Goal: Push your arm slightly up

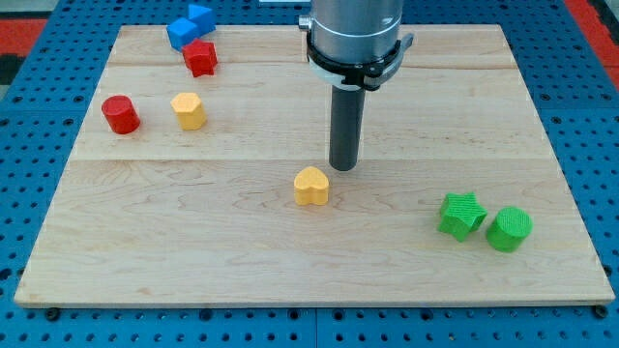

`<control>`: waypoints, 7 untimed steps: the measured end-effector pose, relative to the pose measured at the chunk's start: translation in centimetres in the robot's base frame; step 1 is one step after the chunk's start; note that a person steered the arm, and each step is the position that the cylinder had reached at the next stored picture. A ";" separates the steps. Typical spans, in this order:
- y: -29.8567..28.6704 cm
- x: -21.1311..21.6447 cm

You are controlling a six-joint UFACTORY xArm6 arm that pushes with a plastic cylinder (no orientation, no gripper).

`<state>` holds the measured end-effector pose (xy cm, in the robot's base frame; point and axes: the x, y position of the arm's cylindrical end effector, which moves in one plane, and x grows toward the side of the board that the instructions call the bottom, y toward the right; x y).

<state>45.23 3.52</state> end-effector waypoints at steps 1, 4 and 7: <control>0.6 0.0; 6.8 -6.2; 1.2 -7.7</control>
